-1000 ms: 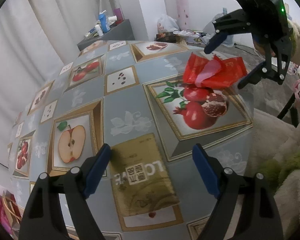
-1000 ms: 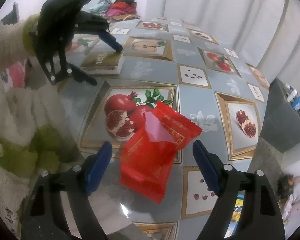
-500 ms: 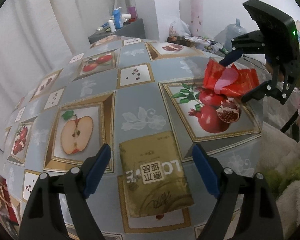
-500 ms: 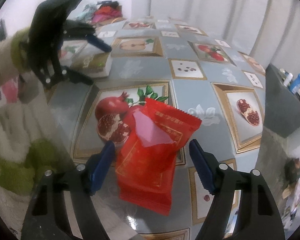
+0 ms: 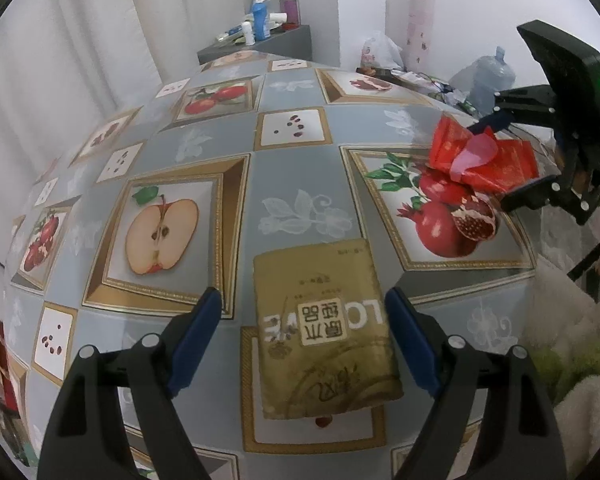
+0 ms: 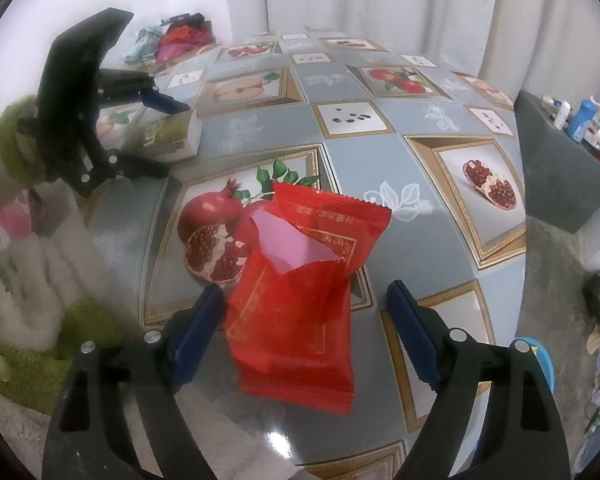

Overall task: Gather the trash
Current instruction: 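Close the left gripper on the gold box while the right gripper closes on the red bag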

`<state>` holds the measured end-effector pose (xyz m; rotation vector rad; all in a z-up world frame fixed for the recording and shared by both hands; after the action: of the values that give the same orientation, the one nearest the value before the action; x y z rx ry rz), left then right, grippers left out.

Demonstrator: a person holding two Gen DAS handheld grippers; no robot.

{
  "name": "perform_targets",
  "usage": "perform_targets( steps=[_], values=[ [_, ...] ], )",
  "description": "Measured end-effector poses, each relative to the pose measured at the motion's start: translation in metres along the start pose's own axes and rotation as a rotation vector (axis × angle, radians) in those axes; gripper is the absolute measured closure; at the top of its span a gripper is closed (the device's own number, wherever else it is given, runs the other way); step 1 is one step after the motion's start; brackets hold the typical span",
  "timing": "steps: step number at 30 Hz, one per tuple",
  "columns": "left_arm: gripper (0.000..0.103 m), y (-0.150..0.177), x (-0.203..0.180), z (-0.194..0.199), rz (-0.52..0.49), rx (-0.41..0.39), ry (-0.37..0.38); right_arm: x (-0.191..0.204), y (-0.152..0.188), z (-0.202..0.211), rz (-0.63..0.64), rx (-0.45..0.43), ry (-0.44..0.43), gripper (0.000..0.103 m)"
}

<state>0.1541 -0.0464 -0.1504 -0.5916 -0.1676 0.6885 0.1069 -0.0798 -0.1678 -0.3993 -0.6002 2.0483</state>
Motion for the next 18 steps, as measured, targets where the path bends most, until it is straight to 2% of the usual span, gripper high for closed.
perform_targets(
  steps=[4,7,12,18],
  values=[
    [0.022,0.0001,0.0002,-0.0011,0.017,0.005,0.008,-0.0002,-0.0003,-0.0008,-0.017,-0.003,-0.025,0.022],
    [0.022,0.0007,-0.0005,-0.0009,0.020,0.012,0.012,0.0043,0.0023,-0.0036,0.031,0.005,0.003,0.021],
    [0.027,0.0019,-0.0033,-0.0002,0.017,0.021,0.019,0.0057,0.0034,-0.0039,0.039,0.007,0.003,0.022],
    [0.032,0.0028,-0.0055,0.0016,0.014,0.024,0.025,0.0042,0.0035,-0.0028,0.041,0.016,0.007,0.026]
  ],
)
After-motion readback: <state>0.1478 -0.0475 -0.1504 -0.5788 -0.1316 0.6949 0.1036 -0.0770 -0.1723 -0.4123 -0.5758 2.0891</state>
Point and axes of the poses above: each gripper's, at about its wrist camera, not at the fingertips, and z roughly against the way its jaws point, x to its left, y to its underside, the point moved 8 cm from there along -z, roughly the way its jaws point, and after that the axes turned 11 degrees about z, right-handed, at the moved point
